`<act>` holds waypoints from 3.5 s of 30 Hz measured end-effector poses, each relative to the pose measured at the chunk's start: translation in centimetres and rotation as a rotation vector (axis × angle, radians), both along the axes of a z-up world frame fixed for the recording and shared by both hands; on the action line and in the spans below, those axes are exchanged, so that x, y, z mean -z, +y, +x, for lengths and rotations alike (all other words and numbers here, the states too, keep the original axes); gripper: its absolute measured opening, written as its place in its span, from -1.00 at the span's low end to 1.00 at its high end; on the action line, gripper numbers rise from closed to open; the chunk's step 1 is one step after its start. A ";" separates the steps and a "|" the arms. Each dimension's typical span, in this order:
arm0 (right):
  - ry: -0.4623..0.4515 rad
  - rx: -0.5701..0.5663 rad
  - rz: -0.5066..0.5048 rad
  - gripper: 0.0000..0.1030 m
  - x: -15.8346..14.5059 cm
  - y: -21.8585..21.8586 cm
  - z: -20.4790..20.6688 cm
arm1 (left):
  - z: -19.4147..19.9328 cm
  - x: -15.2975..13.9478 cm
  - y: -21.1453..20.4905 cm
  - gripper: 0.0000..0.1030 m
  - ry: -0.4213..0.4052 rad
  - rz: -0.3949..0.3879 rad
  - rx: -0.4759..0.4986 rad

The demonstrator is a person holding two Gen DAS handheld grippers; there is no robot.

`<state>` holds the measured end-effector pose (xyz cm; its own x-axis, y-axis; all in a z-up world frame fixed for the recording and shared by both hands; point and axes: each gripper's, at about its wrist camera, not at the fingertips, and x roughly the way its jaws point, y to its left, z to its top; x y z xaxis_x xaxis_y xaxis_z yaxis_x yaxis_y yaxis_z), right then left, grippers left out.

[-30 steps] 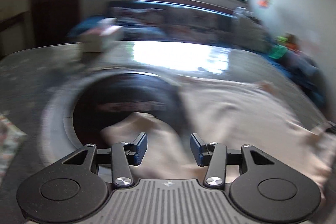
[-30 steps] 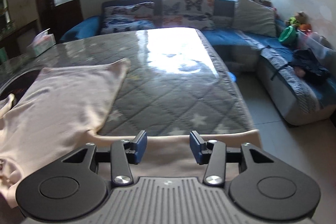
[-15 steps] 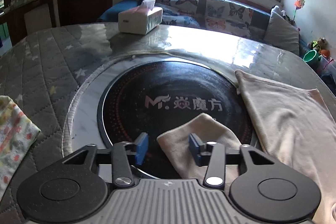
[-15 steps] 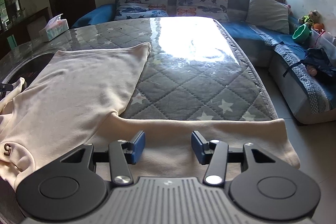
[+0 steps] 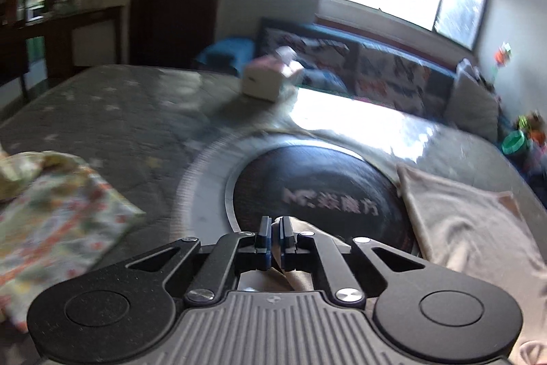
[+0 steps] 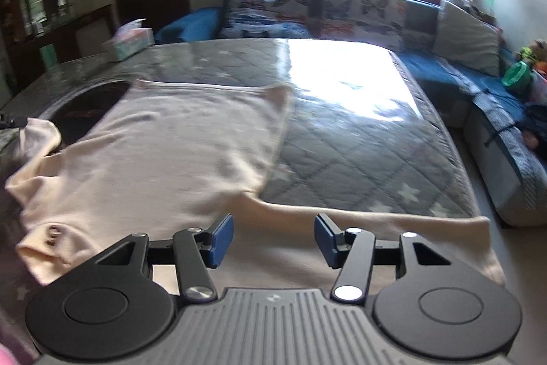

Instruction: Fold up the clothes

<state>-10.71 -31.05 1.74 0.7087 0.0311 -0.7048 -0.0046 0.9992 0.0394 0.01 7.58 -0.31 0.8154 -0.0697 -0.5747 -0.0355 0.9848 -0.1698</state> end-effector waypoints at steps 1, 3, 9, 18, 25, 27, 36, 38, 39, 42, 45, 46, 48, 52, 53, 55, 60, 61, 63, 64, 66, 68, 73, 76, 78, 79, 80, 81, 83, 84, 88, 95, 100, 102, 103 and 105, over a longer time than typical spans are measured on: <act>-0.001 -0.029 0.003 0.04 -0.3 0.6 0.0 | -0.9 -0.5 0.6 -0.90 -0.017 -0.006 -0.018; -0.002 -0.099 0.014 0.04 -0.7 2.2 0.0 | -2.8 -1.2 1.6 -0.90 -0.057 -0.002 -0.039; 0.028 -0.343 0.035 0.05 -0.2 8.0 0.3 | -5.4 0.8 3.3 -0.91 -0.005 0.029 -0.115; 0.121 -0.572 0.022 0.05 1.4 12.6 -0.1 | -6.1 2.3 4.6 -0.89 0.069 0.056 -0.153; 0.072 -0.569 0.046 0.05 -0.9 11.8 0.0 | -5.3 0.9 3.9 -0.78 0.042 0.013 -0.145; 0.060 -0.565 0.051 0.04 -1.2 12.0 0.5 | -5.0 0.4 2.9 -0.78 0.037 -0.041 -0.082; 0.063 -0.628 0.076 0.02 0.2 15.0 2.1 | -4.0 1.3 -6.5 -0.78 0.090 -0.080 0.306; 0.083 -0.665 0.080 0.02 0.7 15.7 1.8 | -4.1 1.9 -7.7 -0.77 0.104 -0.059 0.347; 0.095 -0.685 0.080 0.02 0.9 16.1 1.7 | -4.2 2.2 -8.1 -0.77 0.110 -0.044 0.362; 0.116 -0.733 0.075 0.03 1.4 17.0 0.9 | -4.5 3.0 -8.2 -0.78 0.121 -0.009 0.374; 0.109 -0.749 0.075 0.03 1.1 17.1 0.3 | -4.5 3.0 -7.6 -0.78 0.128 0.011 0.355; 0.102 -0.743 0.087 0.02 0.8 16.9 0.3 | -4.4 2.9 -7.3 -0.78 0.130 0.016 0.345; 0.079 -0.719 0.113 0.01 0.0 16.0 0.3 | -4.3 2.7 -6.8 -0.78 0.133 0.026 0.327; 0.045 -0.631 0.113 0.03 -0.8 13.9 0.4 | -4.1 1.7 -7.1 -0.77 0.117 0.003 0.338; 0.052 -0.612 0.111 0.03 -0.6 13.5 0.5 | -4.1 1.4 -7.6 -0.75 0.110 -0.015 0.359; 0.082 -0.569 0.101 0.03 0.1 12.5 0.5 | -4.0 0.9 -9.0 -0.70 0.101 -0.039 0.409; 0.127 -0.569 0.095 0.04 1.3 12.2 -0.7 | -4.0 1.2 -13.0 -0.68 0.124 -0.067 0.547; 0.124 -0.573 0.095 0.04 1.1 12.2 -0.9 | -4.0 1.4 -13.8 -0.68 0.132 -0.064 0.568; 0.109 -0.569 0.103 0.03 0.7 11.9 -1.3 | -4.2 1.9 -14.8 -0.68 0.145 -0.045 0.603; 0.100 -0.563 0.105 0.04 0.5 11.7 -1.5 | -4.3 2.2 -15.1 -0.68 0.151 -0.037 0.611; 0.094 -0.543 0.104 0.04 0.3 11.3 -1.7 | -4.5 2.8 -15.1 -0.68 0.167 -0.034 0.619; 0.109 -0.533 0.110 0.04 0.6 10.9 -1.8 | -4.7 3.2 -14.9 -0.68 0.171 -0.041 0.615; 0.109 -0.524 0.120 0.08 0.7 10.6 -2.2 | -4.6 2.7 -14.8 -0.42 0.179 -0.047 0.606; 0.078 -0.499 0.126 0.27 0.1 10.1 -2.4 | -4.8 2.0 -15.3 -0.02 0.159 -0.035 0.603; 0.065 -0.472 0.122 0.30 0.0 9.7 -2.6 | -5.0 1.6 -15.6 0.01 0.144 -0.031 0.602; 0.059 -0.452 0.123 0.39 0.0 9.5 -2.7 | -5.0 1.5 -15.8 0.04 0.142 -0.035 0.605; 0.053 -0.433 0.121 0.43 -0.1 9.2 -2.8 | -5.0 1.4 -16.0 0.10 0.139 -0.040 0.607; 0.047 -0.414 0.117 0.50 -0.1 9.0 -3.0 | -5.1 1.3 -16.2 0.13 0.137 -0.044 0.609; 0.031 -0.379 0.109 0.59 -0.2 8.5 -3.3 | -5.2 1.1 -16.7 0.22 0.133 -0.048 0.614; 0.024 -0.362 0.105 0.64 -0.2 8.3 -3.5 | -5.2 1.0 -17.0 0.25 0.132 -0.049 0.615; 0.006 -0.299 0.090 0.83 -0.3 7.1 -4.1 | -5.4 0.8 -17.8 0.47 0.126 -0.058 0.613; -0.010 -0.146 0.065 1.00 0.3 5.0 -4.6 | -5.9 0.3 -18.6 1.00 0.092 -0.074 0.606; -0.022 -0.035 0.055 1.00 1.0 3.6 -5.1 | -6.1 -0.2 -18.9 1.00 0.066 -0.090 0.588; -0.037 -0.008 0.067 1.00 1.1 3.0 -5.5 | -6.1 -0.2 -19.1 1.00 0.064 -0.095 0.578; -0.045 0.008 0.074 1.00 1.2 2.8 -5.6 | -6.1 -0.2 -19.1 1.00 0.064 -0.097 0.574; -0.061 0.040 0.086 1.00 1.2 2.3 -5.9 | -6.1 -0.2 -19.3 1.00 0.063 -0.103 0.565</act>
<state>-16.58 -28.76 0.50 0.7519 0.0604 -0.6565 0.0301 0.9916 0.1257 -6.13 -11.74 -0.10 0.5994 -0.5425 -0.5885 0.4782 0.8323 -0.2802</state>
